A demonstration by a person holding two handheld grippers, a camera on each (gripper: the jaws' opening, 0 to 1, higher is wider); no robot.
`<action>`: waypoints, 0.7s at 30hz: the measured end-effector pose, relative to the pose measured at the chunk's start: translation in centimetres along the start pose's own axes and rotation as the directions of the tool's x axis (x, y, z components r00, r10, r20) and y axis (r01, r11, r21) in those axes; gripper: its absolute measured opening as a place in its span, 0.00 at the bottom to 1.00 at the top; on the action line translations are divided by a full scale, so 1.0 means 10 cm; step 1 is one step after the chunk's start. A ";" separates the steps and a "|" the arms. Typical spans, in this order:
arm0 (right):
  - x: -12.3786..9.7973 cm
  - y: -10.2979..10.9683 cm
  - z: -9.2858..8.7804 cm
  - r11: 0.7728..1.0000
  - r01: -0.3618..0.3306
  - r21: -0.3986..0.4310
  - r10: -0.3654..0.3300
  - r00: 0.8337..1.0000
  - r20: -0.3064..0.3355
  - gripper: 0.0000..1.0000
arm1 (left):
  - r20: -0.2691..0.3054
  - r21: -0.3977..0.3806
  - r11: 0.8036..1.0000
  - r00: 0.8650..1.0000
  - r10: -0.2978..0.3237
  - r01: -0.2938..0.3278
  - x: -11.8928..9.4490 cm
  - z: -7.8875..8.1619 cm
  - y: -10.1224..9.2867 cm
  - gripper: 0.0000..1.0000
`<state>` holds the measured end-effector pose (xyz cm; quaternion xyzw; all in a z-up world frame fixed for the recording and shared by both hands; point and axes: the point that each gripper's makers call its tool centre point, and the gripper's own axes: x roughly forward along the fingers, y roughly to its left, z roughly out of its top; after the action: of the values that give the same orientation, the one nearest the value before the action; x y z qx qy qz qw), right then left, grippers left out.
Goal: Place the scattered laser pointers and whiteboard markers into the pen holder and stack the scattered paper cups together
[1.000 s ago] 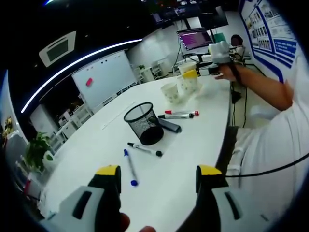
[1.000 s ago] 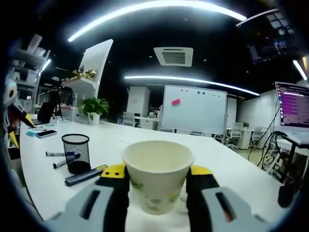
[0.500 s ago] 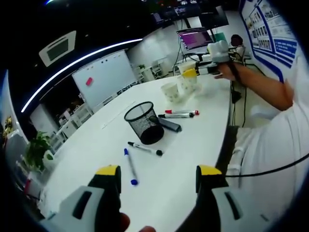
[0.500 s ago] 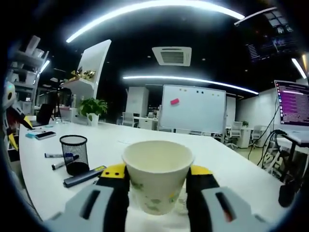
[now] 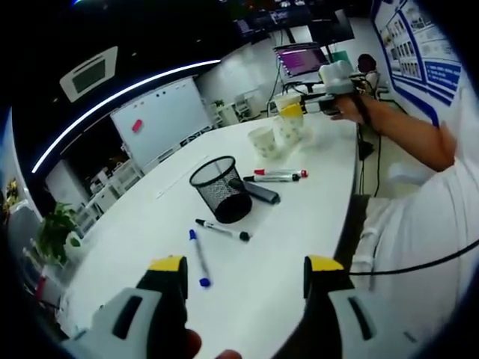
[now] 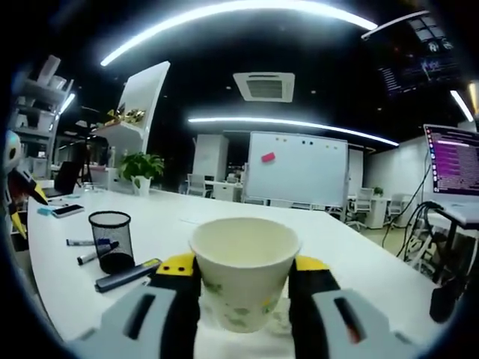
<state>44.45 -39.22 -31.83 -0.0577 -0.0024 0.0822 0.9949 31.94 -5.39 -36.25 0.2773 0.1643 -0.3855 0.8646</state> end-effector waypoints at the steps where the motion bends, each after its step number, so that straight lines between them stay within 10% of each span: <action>1: 0.00 0.00 0.01 1.000 0.001 -0.002 -0.001 1.000 0.002 0.47 | 0.002 0.000 1.000 1.000 -0.002 0.002 0.00 0.00 -0.01 0.63; 21: 0.09 -0.01 0.06 1.000 0.003 -0.020 -0.003 1.000 0.006 0.47 | -0.006 -0.012 1.000 1.000 0.006 -0.006 -0.02 -0.06 0.02 0.63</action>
<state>45.39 -39.14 -31.22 -0.0672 -0.0064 0.0808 0.9944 31.96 -4.78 -36.53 0.2738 0.1686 -0.3809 0.8669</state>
